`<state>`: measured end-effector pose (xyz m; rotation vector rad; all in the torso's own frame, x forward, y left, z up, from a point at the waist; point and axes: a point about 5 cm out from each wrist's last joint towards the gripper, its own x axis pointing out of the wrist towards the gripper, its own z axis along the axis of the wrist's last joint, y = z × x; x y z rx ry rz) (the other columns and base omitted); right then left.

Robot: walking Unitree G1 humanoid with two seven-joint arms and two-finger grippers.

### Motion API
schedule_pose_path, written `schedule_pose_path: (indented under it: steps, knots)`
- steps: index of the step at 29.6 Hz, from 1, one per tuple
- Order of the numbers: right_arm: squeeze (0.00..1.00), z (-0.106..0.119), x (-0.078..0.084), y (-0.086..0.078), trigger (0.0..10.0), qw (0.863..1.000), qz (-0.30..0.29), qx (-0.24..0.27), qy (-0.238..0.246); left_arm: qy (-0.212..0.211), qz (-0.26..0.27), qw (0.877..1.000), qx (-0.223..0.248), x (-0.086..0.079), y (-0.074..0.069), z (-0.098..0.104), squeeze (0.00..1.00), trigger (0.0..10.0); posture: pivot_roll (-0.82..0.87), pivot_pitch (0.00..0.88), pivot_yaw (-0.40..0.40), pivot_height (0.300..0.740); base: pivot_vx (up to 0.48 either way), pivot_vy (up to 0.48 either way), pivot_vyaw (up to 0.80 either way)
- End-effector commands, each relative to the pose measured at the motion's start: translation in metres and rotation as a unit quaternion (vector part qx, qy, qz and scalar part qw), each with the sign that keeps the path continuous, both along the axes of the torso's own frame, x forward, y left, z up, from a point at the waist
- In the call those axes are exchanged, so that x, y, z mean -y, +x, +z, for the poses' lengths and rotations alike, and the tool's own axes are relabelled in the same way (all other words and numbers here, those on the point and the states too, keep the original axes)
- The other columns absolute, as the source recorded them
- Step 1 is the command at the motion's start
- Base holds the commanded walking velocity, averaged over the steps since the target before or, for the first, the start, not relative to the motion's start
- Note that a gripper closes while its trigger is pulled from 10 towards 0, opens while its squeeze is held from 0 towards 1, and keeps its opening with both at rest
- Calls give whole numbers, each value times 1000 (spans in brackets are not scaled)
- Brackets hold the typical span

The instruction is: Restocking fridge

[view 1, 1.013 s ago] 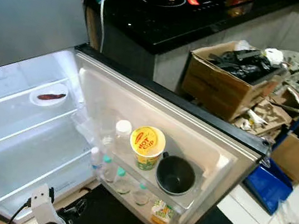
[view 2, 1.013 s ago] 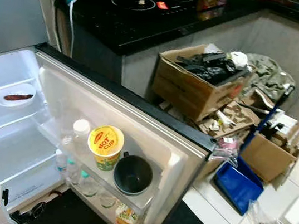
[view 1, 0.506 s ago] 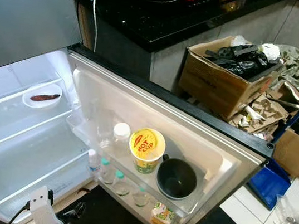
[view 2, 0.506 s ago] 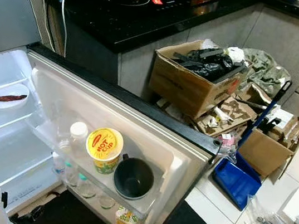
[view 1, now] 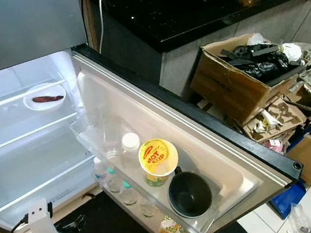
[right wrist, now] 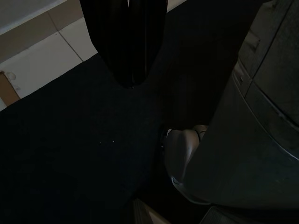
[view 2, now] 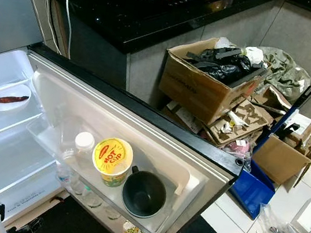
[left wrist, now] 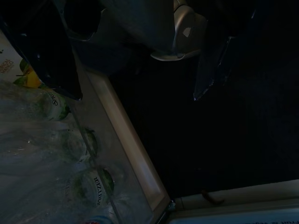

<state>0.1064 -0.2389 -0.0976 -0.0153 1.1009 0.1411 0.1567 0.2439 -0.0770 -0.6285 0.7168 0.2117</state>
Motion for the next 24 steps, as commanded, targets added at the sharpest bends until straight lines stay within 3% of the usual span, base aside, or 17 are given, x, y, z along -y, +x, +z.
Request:
schedule_pose_path:
  steps: [1, 7, 8, 9, 10, 11, 12, 13, 14, 15, 19, 22, 23, 24]
  knots:
    - [0, -2, -2, -6, 10000, 1000, 5, -15, 0, -4, 4, 1000, -14, 2, -5, -3, 0, 10000, -58, 104, 10, 740, 0, 0, 0]
    - [0, -3, -2, -7, 10000, 1000, 5, -17, 1, -6, 15, 1000, -1, 0, -3, -1, 0, 10000, -61, 105, 8, 740, 0, 0, 0]
    - [0, -3, -2, -8, 10000, 1000, 5, -18, 1, -7, 48, 998, 39, -11, 5, 7, 0, 10000, -61, 105, 8, 740, 0, 0, 0]
    - [0, -3, -2, -8, 10000, 1000, 5, -18, 1, -7, 48, 998, 39, -11, 5, 7, 0, 10000, -61, 105, 8, 740, 0, 0, 0]
    - [0, -3, -2, -8, 10000, 1000, 5, -19, 1, -6, 107, 989, 103, -32, 18, 22, 0, 10000, -63, 105, 7, 740, 0, 0, 0]
    - [0, -3, -1, -8, 10000, 1000, 6, -19, 1, -10, 136, 981, 140, -43, 25, 32, 0, 10000, -60, 106, 8, 740, 0, 0, 0]
    - [0, -3, -1, -8, 10000, 1000, 6, -19, 1, -10, 136, 981, 140, -43, 25, 32, 0, 10000, -60, 106, 8, 740, 0, 0, 0]
    - [0, -3, -1, -8, 10000, 1000, 6, -19, 1, -14, 159, 971, 175, -54, 31, 41, 0, 10000, -59, 106, 7, 740, 0, 0, 0]
    - [0, -3, -1, -8, 10000, 1000, 6, -19, 0, -20, 180, 961, 211, -64, 37, 51, 0, 10000, -59, 106, 7, 740, 0, 0, 0]
    - [0, -3, -1, -8, 10000, 1000, 7, -19, 0, -23, 197, 941, 272, -81, 49, 71, 0, 10000, -55, 106, 6, 740, 0, 0, 0]
    - [0, -3, -1, -8, 10000, 1000, 8, -20, 0, -15, 191, 933, 303, -89, 57, 84, 0, 10000, -54, 108, 8, 740, 0, 0, 0]
    - [0, -3, -3, -8, 10000, 1000, 9, -21, 2, -50, 156, 901, 401, -94, 77, 112, 0, 10000, -55, 109, 11, 740, 0, 0, 0]
    - [0, -3, -3, -8, 10000, 1000, 9, -21, 2, -50, 156, 901, 401, -94, 77, 112, 0, 10000, -55, 109, 11, 740, 0, 0, 0]
    - [0, -4, -4, -8, 10000, 1000, 9, -21, 2, -66, 132, 889, 433, -92, 82, 120, 0, 10000, -55, 109, 11, 740, 0, 0, 0]
